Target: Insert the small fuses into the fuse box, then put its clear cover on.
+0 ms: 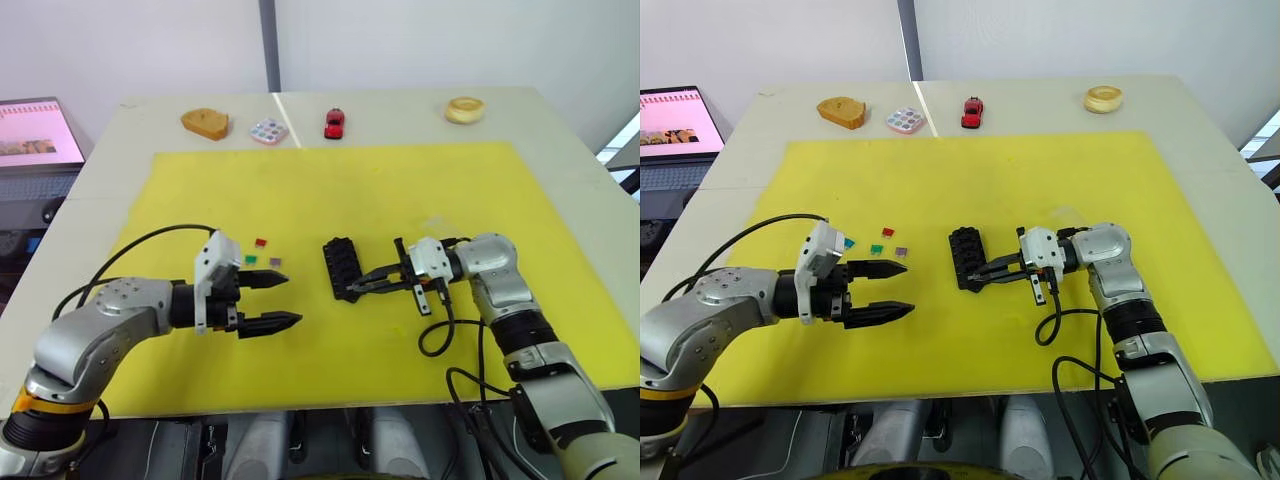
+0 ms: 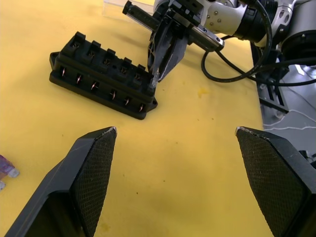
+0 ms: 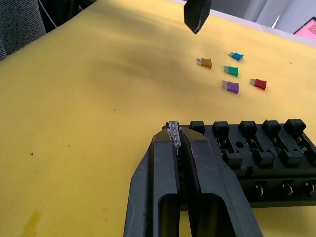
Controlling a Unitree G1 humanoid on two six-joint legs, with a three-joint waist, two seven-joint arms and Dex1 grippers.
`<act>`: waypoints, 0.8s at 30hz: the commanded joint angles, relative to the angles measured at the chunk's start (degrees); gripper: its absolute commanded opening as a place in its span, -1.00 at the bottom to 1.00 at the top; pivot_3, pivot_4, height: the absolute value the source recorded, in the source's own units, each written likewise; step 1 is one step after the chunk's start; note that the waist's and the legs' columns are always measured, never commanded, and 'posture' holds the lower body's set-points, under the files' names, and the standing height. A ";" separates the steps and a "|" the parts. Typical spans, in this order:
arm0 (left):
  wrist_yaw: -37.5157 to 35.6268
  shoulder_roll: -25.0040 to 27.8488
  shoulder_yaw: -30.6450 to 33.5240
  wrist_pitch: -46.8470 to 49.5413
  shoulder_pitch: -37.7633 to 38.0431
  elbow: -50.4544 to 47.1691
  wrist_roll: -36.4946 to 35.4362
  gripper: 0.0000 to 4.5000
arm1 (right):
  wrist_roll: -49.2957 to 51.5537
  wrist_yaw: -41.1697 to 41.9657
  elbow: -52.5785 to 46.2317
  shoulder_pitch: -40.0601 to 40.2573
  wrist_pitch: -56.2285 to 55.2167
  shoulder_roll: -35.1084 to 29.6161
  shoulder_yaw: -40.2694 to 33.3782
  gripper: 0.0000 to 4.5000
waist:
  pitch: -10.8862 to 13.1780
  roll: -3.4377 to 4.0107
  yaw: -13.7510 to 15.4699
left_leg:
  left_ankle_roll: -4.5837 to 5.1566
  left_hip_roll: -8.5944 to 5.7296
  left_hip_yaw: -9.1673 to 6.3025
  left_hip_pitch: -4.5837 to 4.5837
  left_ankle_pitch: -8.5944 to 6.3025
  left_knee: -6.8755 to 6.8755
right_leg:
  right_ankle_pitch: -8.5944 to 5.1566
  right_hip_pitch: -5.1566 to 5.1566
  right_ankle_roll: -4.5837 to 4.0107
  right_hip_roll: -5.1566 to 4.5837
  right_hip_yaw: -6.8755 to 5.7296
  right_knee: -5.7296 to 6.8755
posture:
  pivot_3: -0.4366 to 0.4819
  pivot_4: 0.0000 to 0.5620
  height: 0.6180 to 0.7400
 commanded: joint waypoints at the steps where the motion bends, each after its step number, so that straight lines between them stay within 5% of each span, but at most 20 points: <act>1: -0.21 -0.44 0.78 -1.23 -0.04 -0.59 0.10 0.80 | -0.57 -0.12 -1.71 0.35 1.01 -0.78 0.20 -1.00 | 0.00 0.00 0.00 | 0.00 0.00 0.00 0.00 0.00 0.00 | 0.00 0.00 0.00 0.00 0.00 0.00 | -0.05 -0.47 1.00; 6: -0.25 -0.78 0.71 -1.14 0.01 -0.73 0.06 0.83 | 0.90 -1.13 -4.11 0.79 2.97 -1.33 -1.04 -0.13 | 0.00 0.00 0.02 | 0.00 0.00 0.00 0.00 0.00 0.00 | 0.00 0.00 0.00 0.00 0.00 0.00 | -0.05 -0.47 1.00; 21: -1.88 0.26 1.62 -1.37 -2.70 1.58 0.39 0.83 | 10.55 -11.55 -24.28 4.55 31.30 -3.74 -4.87 -0.13 | 0.00 0.00 0.13 | 0.01 0.00 0.00 -0.06 0.00 0.00 | -0.01 -0.08 -0.01 -0.07 0.02 0.05 | -0.05 -0.47 1.00; 24: -2.43 0.69 1.65 -1.30 -3.95 2.43 0.63 0.83 | 9.61 -13.29 -23.40 4.77 31.43 -2.52 -4.79 -0.48 | 0.00 0.00 0.13 | 0.01 0.00 0.00 -0.07 0.00 0.00 | -0.01 -0.08 -0.01 -0.07 0.01 0.05 | -0.05 -0.47 1.00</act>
